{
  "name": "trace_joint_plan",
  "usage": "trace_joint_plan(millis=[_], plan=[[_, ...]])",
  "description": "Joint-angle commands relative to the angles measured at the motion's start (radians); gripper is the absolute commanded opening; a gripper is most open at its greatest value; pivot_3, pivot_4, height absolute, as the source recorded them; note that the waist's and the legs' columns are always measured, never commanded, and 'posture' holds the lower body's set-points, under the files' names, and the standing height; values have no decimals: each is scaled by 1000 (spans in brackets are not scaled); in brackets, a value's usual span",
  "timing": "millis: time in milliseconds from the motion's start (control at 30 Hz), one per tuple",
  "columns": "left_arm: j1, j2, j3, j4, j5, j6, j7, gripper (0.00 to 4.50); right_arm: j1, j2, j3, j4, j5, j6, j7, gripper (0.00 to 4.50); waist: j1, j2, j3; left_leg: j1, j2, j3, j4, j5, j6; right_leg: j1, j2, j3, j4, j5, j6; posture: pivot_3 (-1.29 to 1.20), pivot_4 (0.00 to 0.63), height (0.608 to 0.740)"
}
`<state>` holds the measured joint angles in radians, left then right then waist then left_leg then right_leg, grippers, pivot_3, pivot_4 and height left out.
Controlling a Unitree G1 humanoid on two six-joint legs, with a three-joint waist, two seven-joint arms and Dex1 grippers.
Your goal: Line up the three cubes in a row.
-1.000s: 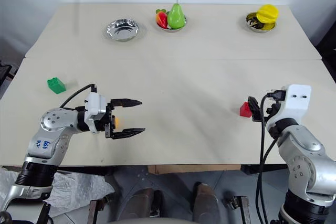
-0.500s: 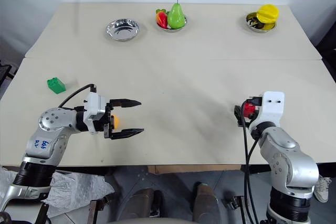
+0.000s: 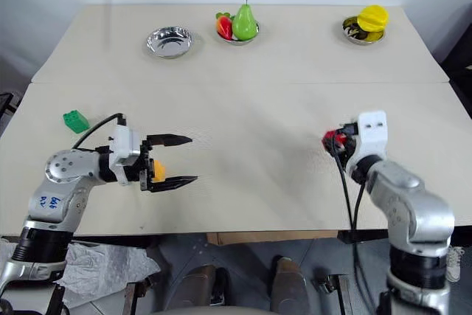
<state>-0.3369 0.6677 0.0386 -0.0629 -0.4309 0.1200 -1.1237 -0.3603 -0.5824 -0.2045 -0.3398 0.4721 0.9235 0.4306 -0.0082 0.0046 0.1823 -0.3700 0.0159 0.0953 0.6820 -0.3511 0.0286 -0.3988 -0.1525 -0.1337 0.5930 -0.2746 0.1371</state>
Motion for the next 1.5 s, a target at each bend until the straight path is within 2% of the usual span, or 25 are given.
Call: trace_joint_plan(millis=[33, 67, 167, 300, 400, 500, 633, 700, 833, 933, 1067, 1133, 1200, 1400, 1500], plan=[[6, 12, 37, -31, -26, 3, 1, 4500, -112, -61, 150, 164, -11, -330, 431, 1486, -4, 0, 0, 0, 0, 0, 0, 0, 0, 0, 0, 0, 0, 0, 0, 0, 150, 740], [10, 15, 42, -32, -27, 4, 1, 4500, -168, -81, 209, 263, -43, -417, 558, 1486, -6, 0, 0, 0, 0, 0, 0, 0, 0, 0, 1, 0, -1, 0, 0, 0, 150, 740], [30, 24, 53, -47, -30, 10, 1, 4500, -332, -84, 345, 578, -169, -652, 754, 1486, -17, -1, 0, 0, 0, 1, 1, 0, 0, 0, 0, 0, -1, 0, 0, 0, 150, 740], [61, 31, 73, -79, -30, 15, 18, 4500, -538, 1, 428, 1012, -277, -971, 944, 1486, -23, -2, 1, -1, 0, 0, 1, 0, 0, 0, 0, -1, -1, 0, 0, 0, 150, 740], [98, 32, 93, -114, -34, 23, 43, 4500, -621, 41, 459, 1238, -342, -1147, 1055, 1486, -24, -2, 1, -1, 1, 0, 1, 0, 0, 0, 0, -1, -1, 0, 0, 0, 150, 740], [143, 33, 114, -156, -37, 34, 62, 4500, -685, 71, 460, 1390, -376, -1206, 1126, 1486, -23, -2, 2, -1, 1, 0, 1, 0, 0, 0, 0, -1, -1, 0, 0, 0, 150, 740], [169, 36, 138, -178, -40, 41, 75, 4500, -735, 97, 442, 1495, -401, -1282, 1150, 1486, -22, -2, 2, -1, 2, -1, 2, 0, 0, 1, 0, -1, -1, 0, 0, 0, 150, 740], [173, 38, 149, -178, -37, 38, 77, 4500, -751, 102, 427, 1521, -402, -1279, 1156, 2198, -23, -2, 2, -1, 5, -1, 2, 0, 0, 1, 0, -1, -1, 0, 0, 0, 150, 740], [176, 36, 180, -177, -47, 29, 88, 4500, -760, 98, 395, 1522, -389, -1318, 1180, 3393, -24, -1, 2, -1, 5, -1, 2, 0, -1, 1, 0, -1, -1, 0, 0, 0, 150, 740], [208, 20, 291, -169, -93, 21, 130, 4500, -751, 65, 351, 1452, -302, -1326, 1184, 4441, -25, -1, 2, -1, 6, 0, 2, 0, -1, 1, 1, -1, -1, 0, 0, 0, 150, 740], [306, -9, 474, -129, -100, -19, 227, 4500, -668, 21, 296, 1266, -141, -1231, 1184, 4478, -26, 0, 3, 0, 8, 0, 2, -1, -2, 1, 1, -1, -1, 0, 0, 0, 150, 740], [391, -58, 609, -96, -104, -53, 308, 4500, -554, 43, 178, 1107, -27, -1260, 1146, 4478, -23, 0, 3, 0, 8, 0, 2, -1, -2, 1, 2, -1, -2, 0, -1, 0, 150, 740], [470, -120, 710, -82, -100, -87, 384, 4500, -429, 49, 118, 949, 27, -1234, 1077, 4478, -21, 0, 2, 1, 9, 0, 2, -2, -3, 2, 3, -1, -1, 0, -1, 0, 150, 740], [623, -241, 839, 42, -94, -168, 499, 4500, -101, 2, 84, 588, 127, -942, 989, 4478, -9, -1, 2, 0, 9, 1, 4, -4, -2, 2, 2, -1, -1, 0, -1, 0, 150, 740], [646, -270, 872, 87, -107, -196, 550, 4500, 16, -18, 71, 566, 74, -1060, 1033, 4478, 6, -4, 0, 2, 10, 1, 5, -6, -2, 2, 2, 0, 0, 0, -1, 0, 150, 740]])
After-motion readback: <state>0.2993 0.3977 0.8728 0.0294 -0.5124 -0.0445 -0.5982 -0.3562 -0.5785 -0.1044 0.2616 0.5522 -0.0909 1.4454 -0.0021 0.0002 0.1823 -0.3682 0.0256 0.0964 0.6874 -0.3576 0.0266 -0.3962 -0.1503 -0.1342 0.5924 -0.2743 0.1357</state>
